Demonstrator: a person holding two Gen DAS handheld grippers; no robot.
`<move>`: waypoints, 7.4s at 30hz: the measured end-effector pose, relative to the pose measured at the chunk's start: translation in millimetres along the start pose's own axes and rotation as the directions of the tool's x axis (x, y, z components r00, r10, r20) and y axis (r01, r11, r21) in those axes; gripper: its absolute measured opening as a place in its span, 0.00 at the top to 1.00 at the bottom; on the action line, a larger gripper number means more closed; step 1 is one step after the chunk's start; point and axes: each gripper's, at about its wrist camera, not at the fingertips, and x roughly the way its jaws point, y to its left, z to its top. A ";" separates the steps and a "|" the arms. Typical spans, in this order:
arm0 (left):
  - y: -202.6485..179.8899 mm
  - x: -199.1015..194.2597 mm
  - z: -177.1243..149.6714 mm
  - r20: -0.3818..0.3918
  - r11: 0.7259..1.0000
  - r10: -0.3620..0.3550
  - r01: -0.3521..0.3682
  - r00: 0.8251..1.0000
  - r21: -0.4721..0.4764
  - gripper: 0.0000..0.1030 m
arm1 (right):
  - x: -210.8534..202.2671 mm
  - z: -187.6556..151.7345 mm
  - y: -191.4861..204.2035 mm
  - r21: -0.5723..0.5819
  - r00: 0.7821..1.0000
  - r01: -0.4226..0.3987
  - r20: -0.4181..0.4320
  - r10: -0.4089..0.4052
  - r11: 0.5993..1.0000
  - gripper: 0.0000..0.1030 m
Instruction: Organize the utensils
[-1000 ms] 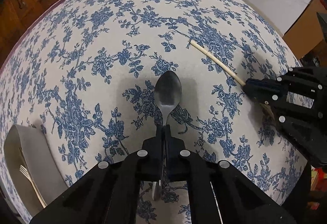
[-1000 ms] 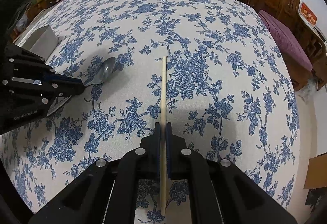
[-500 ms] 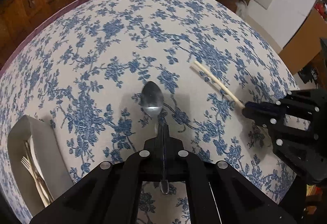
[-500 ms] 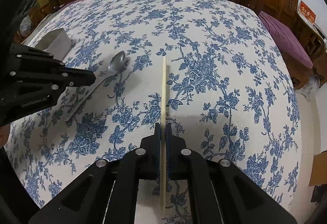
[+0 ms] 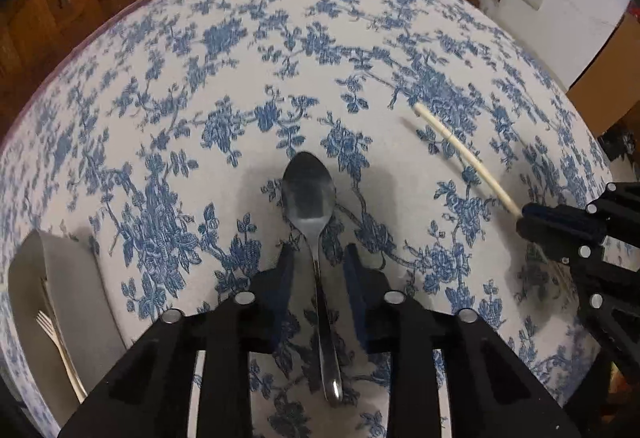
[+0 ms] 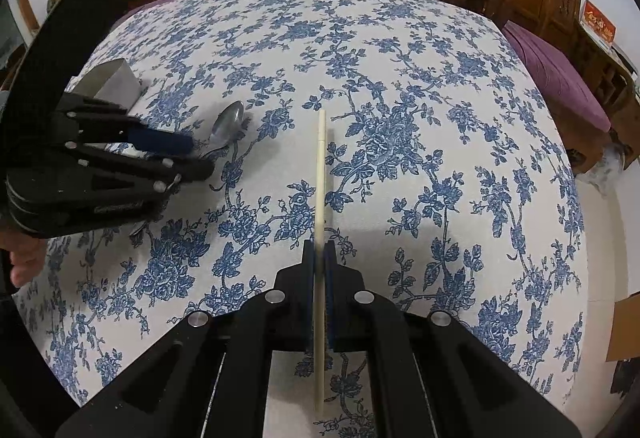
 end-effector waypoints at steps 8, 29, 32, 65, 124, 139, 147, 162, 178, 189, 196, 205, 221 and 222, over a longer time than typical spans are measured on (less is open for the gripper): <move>8.6 -4.5 -6.8 -0.006 0.999 -0.018 0.017 1.000 -0.041 0.99 | -5.4 1.8 4.9 -0.001 1.000 -0.010 0.018 0.010 1.000 0.94; 45.2 -117.0 -38.8 0.188 0.995 -0.008 0.026 0.982 -0.097 0.99 | -46.3 28.7 63.4 -0.053 0.991 -0.058 0.118 0.064 0.997 0.94; 64.6 -131.1 -47.2 0.210 0.992 0.019 0.008 0.977 -0.129 0.99 | -51.3 39.1 82.7 -0.073 0.987 -0.078 0.137 0.088 0.994 0.94; 203.3 -141.6 -131.1 0.218 0.914 0.138 -0.039 0.966 -0.404 0.80 | -29.8 91.4 228.6 -0.157 0.957 -0.233 0.136 0.255 0.960 0.94; 185.2 -216.0 -190.9 0.326 0.880 0.260 -0.084 0.909 -0.467 0.08 | -73.6 53.3 215.7 -0.040 0.930 -0.215 0.296 0.217 0.976 0.27; 96.6 -237.0 -206.1 0.338 0.900 0.286 -0.131 0.897 -0.415 0.07 | -146.0 -28.8 166.8 0.014 0.910 -0.149 0.394 0.132 0.989 0.03; 60.5 -270.2 -212.7 0.424 0.912 0.295 -0.121 0.856 -0.392 0.07 | -200.8 -50.2 156.2 0.029 0.868 -0.081 0.494 0.056 0.996 0.03; 30.3 -371.4 -221.7 0.571 0.890 0.394 -0.144 0.720 -0.433 0.07 | -305.7 -59.9 155.3 0.041 0.745 -0.047 0.667 0.008 0.998 0.03; 23.6 -380.7 -231.3 0.587 0.890 0.397 -0.139 0.706 -0.434 0.07 | -316.9 -63.7 156.9 0.042 0.736 -0.054 0.677 0.011 0.998 0.03; 21.4 -381.5 -233.9 0.587 0.889 0.402 -0.145 0.703 -0.435 0.07 | -323.0 -64.8 158.9 0.043 0.736 -0.055 0.677 0.011 0.998 0.03; 20.1 -382.2 -234.7 0.591 0.891 0.397 -0.142 0.702 -0.431 0.08 | -323.3 -64.6 158.4 0.044 0.736 -0.054 0.677 0.010 0.998 0.03; 16.6 -384.5 -233.6 0.596 0.891 0.404 -0.151 0.694 -0.428 0.07 | -322.6 -64.9 158.5 0.045 0.735 -0.052 0.678 0.007 0.998 0.03; 13.3 -385.2 -233.4 0.600 0.892 0.404 -0.153 0.691 -0.424 0.07 | -323.3 -65.6 157.4 0.046 0.736 -0.052 0.677 0.007 0.998 0.03; 13.3 -385.2 -233.4 0.600 0.893 0.403 -0.153 0.691 -0.424 0.07 | -322.8 -65.4 157.9 0.045 0.735 -0.051 0.678 0.007 0.998 0.03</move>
